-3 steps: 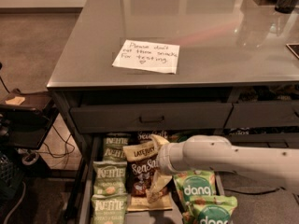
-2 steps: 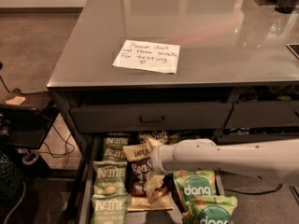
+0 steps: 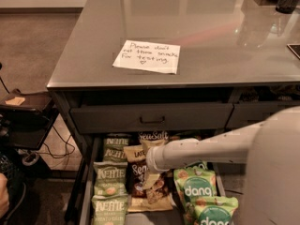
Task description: Pick brown chip bag from middle drawer and place on counter
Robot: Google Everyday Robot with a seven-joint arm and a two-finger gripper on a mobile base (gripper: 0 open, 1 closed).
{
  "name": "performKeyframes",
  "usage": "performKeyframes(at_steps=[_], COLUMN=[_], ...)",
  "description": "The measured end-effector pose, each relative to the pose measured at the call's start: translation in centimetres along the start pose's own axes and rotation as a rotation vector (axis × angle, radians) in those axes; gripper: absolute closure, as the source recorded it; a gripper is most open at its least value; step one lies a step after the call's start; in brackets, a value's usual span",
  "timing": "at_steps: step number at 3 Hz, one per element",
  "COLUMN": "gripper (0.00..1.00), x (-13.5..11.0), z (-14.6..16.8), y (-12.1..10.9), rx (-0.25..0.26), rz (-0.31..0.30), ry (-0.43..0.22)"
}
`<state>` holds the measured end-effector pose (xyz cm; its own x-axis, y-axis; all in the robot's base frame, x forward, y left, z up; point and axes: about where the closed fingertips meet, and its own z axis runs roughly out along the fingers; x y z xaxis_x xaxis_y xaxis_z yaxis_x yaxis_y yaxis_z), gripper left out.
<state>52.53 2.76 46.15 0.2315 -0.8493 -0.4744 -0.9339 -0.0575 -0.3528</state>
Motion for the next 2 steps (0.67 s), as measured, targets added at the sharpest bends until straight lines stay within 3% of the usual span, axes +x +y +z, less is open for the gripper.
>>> performKeyframes(at_steps=[2], gripper=[0.00], x=[4.4], z=[2.4], y=[-1.2], rx=[-0.034], rz=[0.012], ry=[0.099])
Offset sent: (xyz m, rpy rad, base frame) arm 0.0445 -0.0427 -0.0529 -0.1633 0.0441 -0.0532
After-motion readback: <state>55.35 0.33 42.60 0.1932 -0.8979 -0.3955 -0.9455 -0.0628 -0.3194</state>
